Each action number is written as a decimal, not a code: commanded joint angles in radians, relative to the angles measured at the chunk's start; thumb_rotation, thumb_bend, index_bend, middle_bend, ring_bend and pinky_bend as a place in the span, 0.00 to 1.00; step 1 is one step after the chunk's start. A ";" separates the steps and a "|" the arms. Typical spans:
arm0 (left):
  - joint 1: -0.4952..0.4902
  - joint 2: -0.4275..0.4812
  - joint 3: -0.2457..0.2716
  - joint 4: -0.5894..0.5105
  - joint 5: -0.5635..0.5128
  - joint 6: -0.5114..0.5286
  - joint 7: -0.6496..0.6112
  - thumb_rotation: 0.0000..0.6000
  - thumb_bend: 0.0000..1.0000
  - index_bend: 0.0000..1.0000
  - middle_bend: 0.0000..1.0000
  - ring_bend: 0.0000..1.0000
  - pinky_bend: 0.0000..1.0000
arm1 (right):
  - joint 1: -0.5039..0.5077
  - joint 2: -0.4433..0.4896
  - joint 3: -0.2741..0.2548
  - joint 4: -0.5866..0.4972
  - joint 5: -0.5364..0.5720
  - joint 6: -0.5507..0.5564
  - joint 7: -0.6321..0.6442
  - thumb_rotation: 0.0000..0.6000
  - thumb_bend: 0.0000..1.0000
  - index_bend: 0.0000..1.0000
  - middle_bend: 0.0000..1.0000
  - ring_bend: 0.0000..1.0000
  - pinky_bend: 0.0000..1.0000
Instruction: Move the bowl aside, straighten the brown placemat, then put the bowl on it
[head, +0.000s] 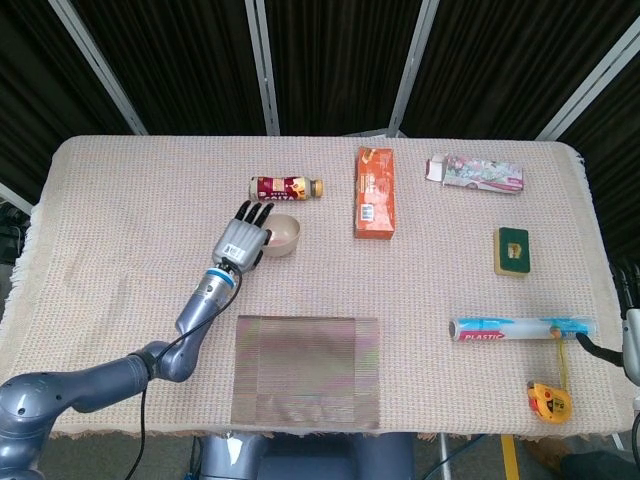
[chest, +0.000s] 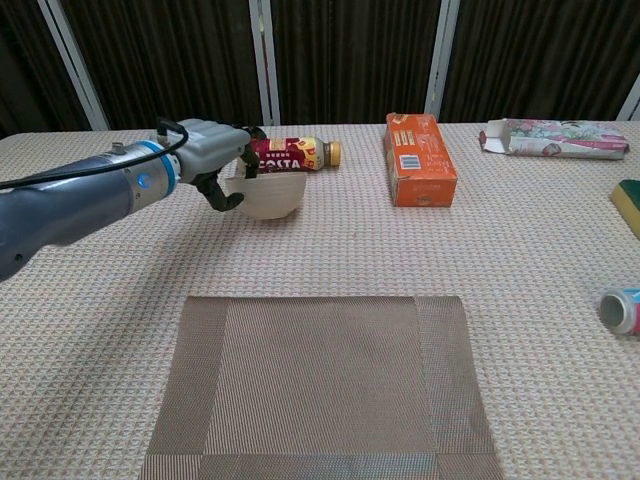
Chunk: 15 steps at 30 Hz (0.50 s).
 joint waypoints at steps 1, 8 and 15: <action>0.044 0.081 0.011 -0.068 0.005 0.036 -0.014 1.00 0.55 0.61 0.00 0.00 0.00 | -0.003 0.002 -0.005 -0.008 -0.010 0.007 -0.002 1.00 0.00 0.00 0.00 0.00 0.00; 0.142 0.231 0.038 -0.147 0.007 0.081 -0.086 1.00 0.55 0.62 0.00 0.00 0.00 | -0.010 0.005 -0.021 -0.031 -0.050 0.028 -0.011 1.00 0.00 0.00 0.00 0.00 0.00; 0.241 0.364 0.069 -0.165 0.028 0.112 -0.196 1.00 0.55 0.62 0.00 0.00 0.00 | -0.018 0.012 -0.033 -0.053 -0.085 0.048 -0.009 1.00 0.00 0.00 0.00 0.00 0.00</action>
